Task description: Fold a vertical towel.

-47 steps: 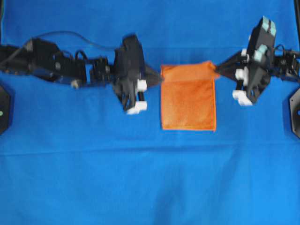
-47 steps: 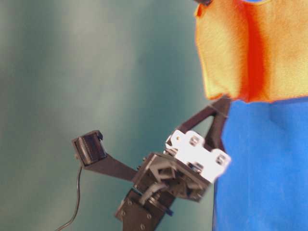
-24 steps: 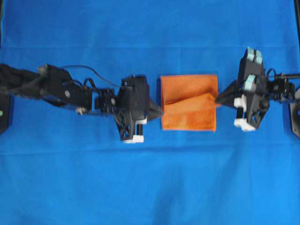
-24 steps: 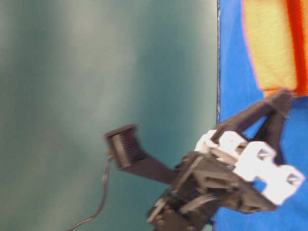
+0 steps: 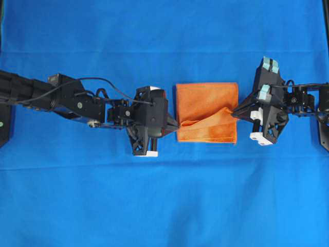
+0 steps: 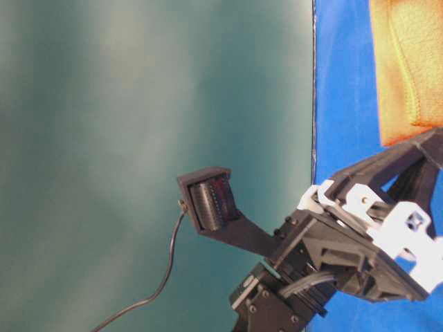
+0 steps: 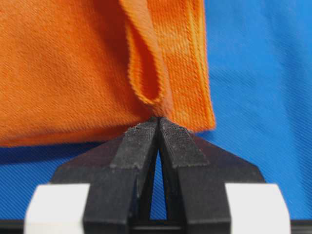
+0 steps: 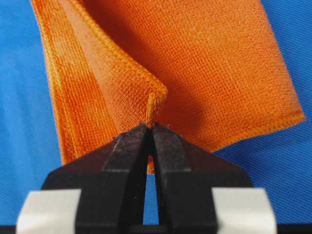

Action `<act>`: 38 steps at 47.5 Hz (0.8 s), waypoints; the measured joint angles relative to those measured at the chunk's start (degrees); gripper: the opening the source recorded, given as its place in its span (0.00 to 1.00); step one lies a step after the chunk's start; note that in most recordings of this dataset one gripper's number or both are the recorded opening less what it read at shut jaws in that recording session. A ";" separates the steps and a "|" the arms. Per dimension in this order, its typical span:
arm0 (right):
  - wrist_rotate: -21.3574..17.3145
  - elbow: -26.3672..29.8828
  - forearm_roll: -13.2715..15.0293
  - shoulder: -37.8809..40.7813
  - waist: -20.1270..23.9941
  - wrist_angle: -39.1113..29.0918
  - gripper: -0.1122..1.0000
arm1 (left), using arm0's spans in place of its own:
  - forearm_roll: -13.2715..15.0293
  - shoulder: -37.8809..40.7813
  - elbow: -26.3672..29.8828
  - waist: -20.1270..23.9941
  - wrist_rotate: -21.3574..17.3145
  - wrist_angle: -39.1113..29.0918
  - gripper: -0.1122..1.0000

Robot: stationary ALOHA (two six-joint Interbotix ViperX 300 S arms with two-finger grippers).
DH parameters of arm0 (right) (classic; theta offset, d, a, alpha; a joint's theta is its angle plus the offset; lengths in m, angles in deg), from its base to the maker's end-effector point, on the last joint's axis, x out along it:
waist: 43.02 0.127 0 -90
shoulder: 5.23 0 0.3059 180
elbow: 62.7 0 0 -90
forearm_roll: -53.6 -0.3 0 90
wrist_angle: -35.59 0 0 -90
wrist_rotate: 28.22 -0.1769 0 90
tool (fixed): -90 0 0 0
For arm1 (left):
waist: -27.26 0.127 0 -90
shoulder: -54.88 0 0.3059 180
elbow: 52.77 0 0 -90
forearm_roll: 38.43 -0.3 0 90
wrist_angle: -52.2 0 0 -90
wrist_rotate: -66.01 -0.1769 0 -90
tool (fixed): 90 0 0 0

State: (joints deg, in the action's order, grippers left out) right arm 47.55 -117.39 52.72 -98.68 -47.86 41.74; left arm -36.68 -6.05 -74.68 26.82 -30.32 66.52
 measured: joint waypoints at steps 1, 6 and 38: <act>-0.18 0.00 0.00 0.00 0.09 0.00 0.13 | 0.00 0.00 0.09 0.09 0.00 0.00 0.11; -0.88 0.00 0.00 0.00 0.88 0.18 0.14 | 0.00 0.09 0.18 0.26 -0.18 0.00 0.13; -1.32 3.25 0.00 -10.55 5.36 -10.99 0.63 | 0.00 -12.92 -3.60 -3.60 -0.88 -8.35 0.69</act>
State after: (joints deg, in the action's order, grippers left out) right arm 46.23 -114.13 52.72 -109.23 -42.49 30.75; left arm -36.68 -18.97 -78.28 23.22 -31.20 58.17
